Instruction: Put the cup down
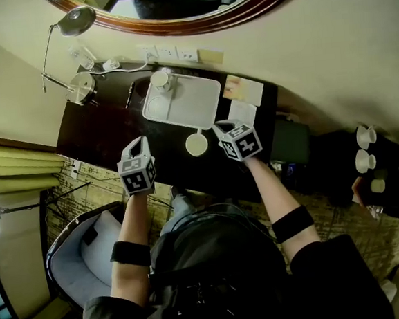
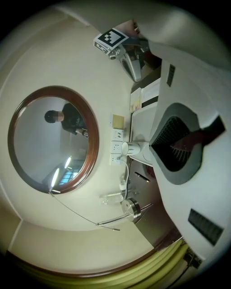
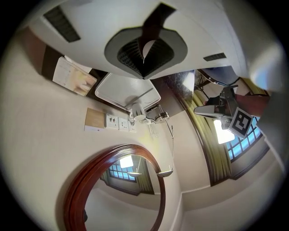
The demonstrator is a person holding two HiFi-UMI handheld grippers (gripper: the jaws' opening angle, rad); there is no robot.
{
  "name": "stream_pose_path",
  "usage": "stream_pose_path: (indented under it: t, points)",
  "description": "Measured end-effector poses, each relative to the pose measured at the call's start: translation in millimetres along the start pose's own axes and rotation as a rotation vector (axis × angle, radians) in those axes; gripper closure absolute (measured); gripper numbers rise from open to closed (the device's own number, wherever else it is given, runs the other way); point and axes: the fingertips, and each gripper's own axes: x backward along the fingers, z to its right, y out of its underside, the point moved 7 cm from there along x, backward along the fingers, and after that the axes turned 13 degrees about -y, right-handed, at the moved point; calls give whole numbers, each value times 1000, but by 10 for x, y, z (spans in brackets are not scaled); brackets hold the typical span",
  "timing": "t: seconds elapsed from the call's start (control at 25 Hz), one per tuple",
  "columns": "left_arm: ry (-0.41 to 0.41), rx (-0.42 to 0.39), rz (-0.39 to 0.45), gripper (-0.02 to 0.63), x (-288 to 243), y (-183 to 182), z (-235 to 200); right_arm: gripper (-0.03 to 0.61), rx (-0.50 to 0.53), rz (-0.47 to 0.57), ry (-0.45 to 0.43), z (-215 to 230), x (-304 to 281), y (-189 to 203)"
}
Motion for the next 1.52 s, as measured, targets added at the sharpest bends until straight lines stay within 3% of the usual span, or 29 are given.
stream_pose_path:
  t: [0.32,0.56,0.76,0.84,0.92,1.04,1.2,1.52]
  points:
    - [-6,23,-19,613,74,107,-32,574,-11,-43,-1,-84,-33,188]
    - [16,11,-32,613,59,172,22,537,30,-87,-12,-211,-128,320]
    - [57,7,-66,613,47,196,145,364,80,-109,-58,-351,-308,396]
    - [71,-2,-74,613,16,218,187,338,94,-122,-57,-379,-372,452]
    - [76,-16,-71,613,-41,251,210,241,101,-137,-73,-433,-448,485]
    - [89,-33,-72,613,-125,294,260,147,104,-158,-90,-536,-513,449]
    - [115,-55,-88,613,-186,309,330,98,112,-169,-93,-554,-652,441]
    - [148,-89,-118,613,-304,362,403,67,90,-187,-63,-436,-910,515]
